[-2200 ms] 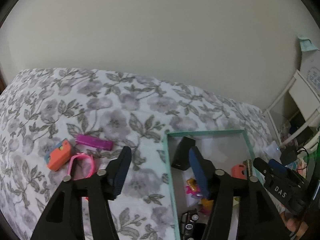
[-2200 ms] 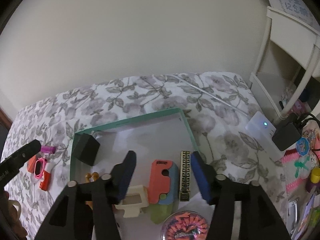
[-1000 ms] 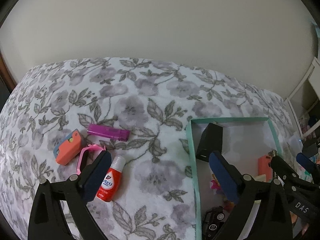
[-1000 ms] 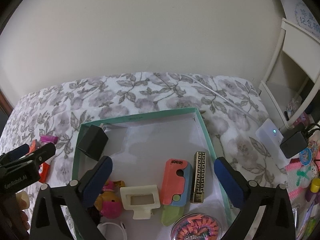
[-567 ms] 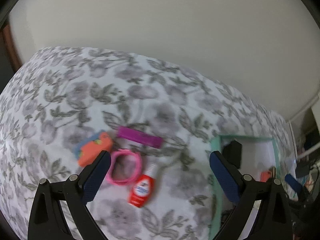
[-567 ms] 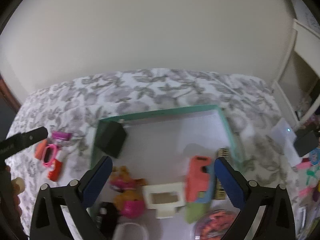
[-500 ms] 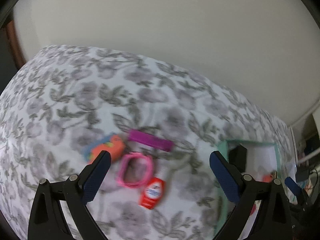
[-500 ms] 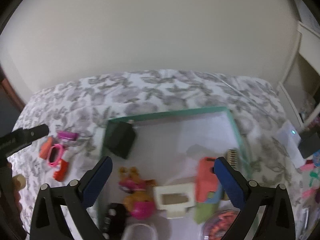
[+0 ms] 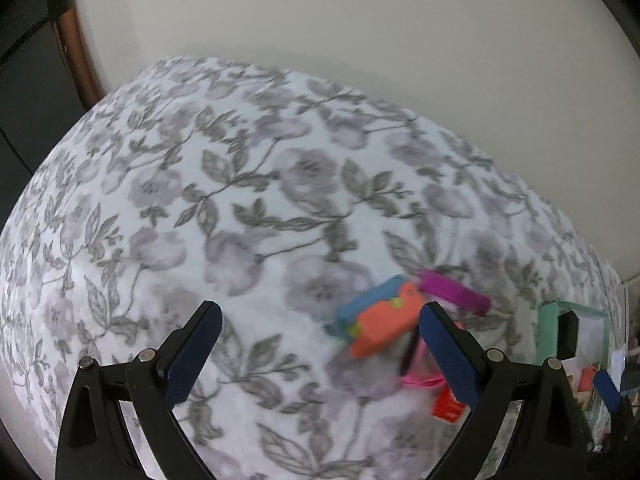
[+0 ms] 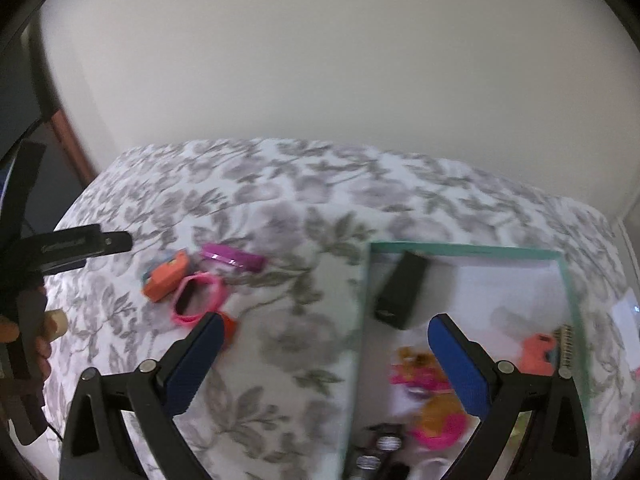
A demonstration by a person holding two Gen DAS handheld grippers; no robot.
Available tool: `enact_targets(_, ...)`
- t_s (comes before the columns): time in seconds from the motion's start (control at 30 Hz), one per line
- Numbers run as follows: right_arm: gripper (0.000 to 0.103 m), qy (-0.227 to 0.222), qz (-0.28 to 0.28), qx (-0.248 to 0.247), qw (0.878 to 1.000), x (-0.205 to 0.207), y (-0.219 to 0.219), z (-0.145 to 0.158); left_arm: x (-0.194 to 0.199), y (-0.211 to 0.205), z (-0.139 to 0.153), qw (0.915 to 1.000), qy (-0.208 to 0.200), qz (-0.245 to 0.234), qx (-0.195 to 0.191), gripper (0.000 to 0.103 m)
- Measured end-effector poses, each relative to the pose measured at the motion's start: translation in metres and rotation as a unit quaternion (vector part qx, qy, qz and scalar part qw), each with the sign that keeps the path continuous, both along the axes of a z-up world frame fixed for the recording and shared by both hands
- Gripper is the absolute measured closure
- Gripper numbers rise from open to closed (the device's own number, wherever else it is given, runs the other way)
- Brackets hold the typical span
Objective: Organize rigid objects
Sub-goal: 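Withdraw both open tools from the tray toward the remaining items, then grasp the orange-and-blue toy with the left tool while the right tool grasps the red LION bottle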
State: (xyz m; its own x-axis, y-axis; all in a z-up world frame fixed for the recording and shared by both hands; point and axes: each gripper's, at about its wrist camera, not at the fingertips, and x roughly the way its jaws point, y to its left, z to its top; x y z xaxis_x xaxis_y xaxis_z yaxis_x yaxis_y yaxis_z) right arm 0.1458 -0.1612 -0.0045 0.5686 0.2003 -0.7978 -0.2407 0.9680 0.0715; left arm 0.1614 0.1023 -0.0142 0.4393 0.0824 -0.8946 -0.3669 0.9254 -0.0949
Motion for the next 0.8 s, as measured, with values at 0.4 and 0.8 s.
enact_targets(0.4,0.011,0.043,0.051,-0.040,0.997,-0.005,0.072,-0.050,0.006,0.010,-0.034,0.9980,0.032,-0.015,-0.052,0.004)
enact_targets(0.8,0.014,0.058,0.054,-0.061,0.995,0.002,0.094,-0.076,0.022,-0.023,-0.060,0.9959,0.056,-0.067,-0.026,0.004)
